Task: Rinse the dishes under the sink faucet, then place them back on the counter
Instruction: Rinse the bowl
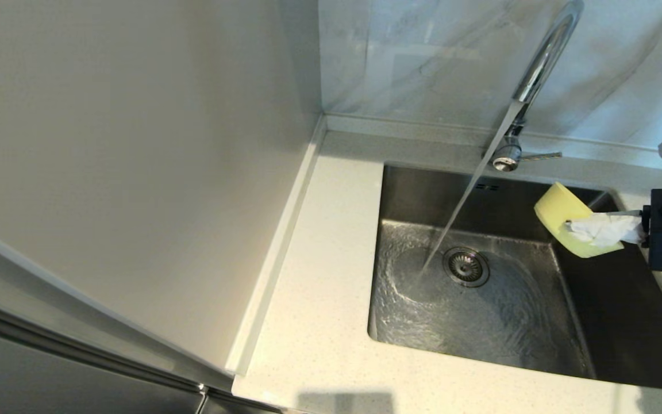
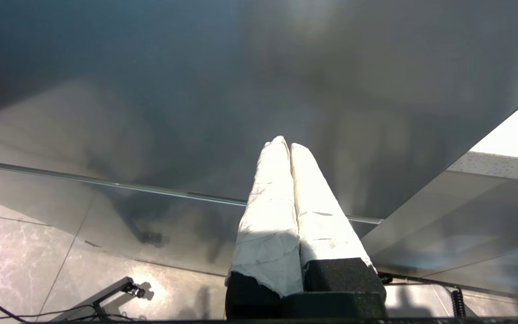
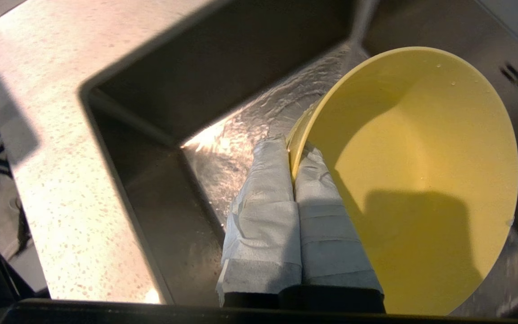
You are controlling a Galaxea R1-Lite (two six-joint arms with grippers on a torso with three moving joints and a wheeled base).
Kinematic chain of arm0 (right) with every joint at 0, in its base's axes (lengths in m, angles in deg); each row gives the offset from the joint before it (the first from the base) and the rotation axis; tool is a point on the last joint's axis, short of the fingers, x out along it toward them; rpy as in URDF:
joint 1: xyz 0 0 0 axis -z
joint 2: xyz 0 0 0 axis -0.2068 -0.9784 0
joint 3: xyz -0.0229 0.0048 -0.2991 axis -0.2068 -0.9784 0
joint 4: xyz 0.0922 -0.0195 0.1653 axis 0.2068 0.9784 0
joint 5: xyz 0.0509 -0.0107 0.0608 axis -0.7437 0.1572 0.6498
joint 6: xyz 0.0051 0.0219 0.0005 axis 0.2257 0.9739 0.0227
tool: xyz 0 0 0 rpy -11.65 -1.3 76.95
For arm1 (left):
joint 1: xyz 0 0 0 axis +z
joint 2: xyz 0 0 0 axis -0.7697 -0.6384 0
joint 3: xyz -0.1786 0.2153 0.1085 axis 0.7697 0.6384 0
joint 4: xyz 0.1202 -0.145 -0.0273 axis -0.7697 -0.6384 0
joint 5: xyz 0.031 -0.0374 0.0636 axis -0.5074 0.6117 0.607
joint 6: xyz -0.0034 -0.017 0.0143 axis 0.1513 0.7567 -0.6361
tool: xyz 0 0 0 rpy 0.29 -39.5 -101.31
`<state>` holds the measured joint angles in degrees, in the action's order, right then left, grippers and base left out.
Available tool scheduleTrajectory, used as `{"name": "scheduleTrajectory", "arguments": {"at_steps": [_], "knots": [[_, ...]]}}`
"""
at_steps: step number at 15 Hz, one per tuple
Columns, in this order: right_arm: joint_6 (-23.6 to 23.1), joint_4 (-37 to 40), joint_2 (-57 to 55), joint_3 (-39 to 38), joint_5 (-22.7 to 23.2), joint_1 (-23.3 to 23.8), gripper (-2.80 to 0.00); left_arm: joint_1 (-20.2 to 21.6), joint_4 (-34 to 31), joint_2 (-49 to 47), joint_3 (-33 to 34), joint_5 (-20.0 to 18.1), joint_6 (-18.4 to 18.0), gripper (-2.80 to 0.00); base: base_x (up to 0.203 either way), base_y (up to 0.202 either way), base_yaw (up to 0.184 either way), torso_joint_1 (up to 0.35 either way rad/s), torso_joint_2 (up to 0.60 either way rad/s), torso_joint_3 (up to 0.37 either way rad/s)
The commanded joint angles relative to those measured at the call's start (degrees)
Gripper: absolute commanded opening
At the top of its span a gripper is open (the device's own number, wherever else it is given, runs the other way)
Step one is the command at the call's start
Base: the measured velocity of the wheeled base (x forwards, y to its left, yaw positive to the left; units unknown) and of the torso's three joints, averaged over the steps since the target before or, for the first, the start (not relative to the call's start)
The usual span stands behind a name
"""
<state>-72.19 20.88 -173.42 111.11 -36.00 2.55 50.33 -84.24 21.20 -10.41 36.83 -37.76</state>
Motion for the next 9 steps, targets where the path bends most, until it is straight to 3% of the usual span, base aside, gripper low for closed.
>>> {"name": "scheduleTrajectory", "arguments": {"at_steps": [1, 4, 9], "knots": [[-1.0, 0.0, 1.3, 0.0, -0.3, -3.8, -2.8, 0.0, 0.0, 0.0, 0.0, 0.0, 0.0, -2.8, 0.0, 0.0, 0.0, 0.0, 0.0, 0.0], [-1.5, -3.8, -0.3, 1.4, -3.2, -9.4, -2.8, 0.0, 0.0, 0.0, 0.0, 0.0, 0.0, -2.8, 0.0, 0.0, 0.0, 0.0, 0.0, 0.0], [-1.5, -5.6, -2.2, 0.9, -3.4, -15.9, -2.8, 0.0, 0.0, 0.0, 0.0, 0.0, 0.0, -2.8, 0.0, 0.0, 0.0, 0.0, 0.0, 0.0]]}}
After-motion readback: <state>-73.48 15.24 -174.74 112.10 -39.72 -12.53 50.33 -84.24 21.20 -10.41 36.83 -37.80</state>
